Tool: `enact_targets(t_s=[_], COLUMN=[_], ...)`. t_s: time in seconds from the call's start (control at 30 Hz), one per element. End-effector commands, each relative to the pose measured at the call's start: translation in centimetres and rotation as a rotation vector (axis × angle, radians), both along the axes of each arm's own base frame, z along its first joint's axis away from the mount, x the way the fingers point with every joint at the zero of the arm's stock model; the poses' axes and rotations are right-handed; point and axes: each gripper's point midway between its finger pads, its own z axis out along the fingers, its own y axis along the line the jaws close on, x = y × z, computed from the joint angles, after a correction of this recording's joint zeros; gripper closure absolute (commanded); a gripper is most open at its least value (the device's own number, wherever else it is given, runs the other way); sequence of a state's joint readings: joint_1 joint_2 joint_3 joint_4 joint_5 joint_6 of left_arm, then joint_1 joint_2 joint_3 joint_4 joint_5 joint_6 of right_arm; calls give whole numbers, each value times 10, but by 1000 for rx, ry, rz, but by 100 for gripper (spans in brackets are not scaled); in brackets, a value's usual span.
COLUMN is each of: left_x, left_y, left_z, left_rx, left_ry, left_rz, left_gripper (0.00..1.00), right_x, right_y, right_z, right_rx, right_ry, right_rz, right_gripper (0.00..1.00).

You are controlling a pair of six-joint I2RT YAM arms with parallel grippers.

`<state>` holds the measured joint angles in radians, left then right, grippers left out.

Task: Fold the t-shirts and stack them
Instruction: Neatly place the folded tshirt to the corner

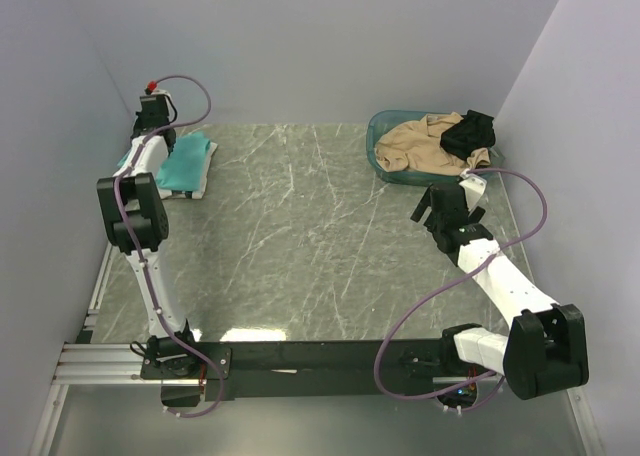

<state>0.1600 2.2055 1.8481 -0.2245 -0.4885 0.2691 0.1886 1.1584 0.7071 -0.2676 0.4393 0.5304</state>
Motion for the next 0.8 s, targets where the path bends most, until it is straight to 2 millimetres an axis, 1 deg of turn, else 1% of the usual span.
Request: enact_targets(t_s=[0.0,0.13,0.33,0.6,0.7,0.77], left_x=[12,5,3,-1,-3,-6], left_y=[6,17,19,29,30,35], left_z=[12,10,3,-3,-7,-7], left_rx=[22,32,8,25,25,39], left_ry=[-70,-70,-66,-57,-50,-51], left_rz=[13,52,48,95,92,115], left_gripper=[99,99,99,99,99,99], right_x=[7,5,6,5,4,4], right_y=[-8,-11,-11,-13,-12,-13], right_z=[24,26,26,26,27,26], right_rx=[-12,-18,-20,-26,-25,-26], right_ry=[-73,-82,-80,-82,-86,-84], right_rz=[-44,-55,-54,-59,-58,-61], right_gripper=[1,1,1,1,1,1])
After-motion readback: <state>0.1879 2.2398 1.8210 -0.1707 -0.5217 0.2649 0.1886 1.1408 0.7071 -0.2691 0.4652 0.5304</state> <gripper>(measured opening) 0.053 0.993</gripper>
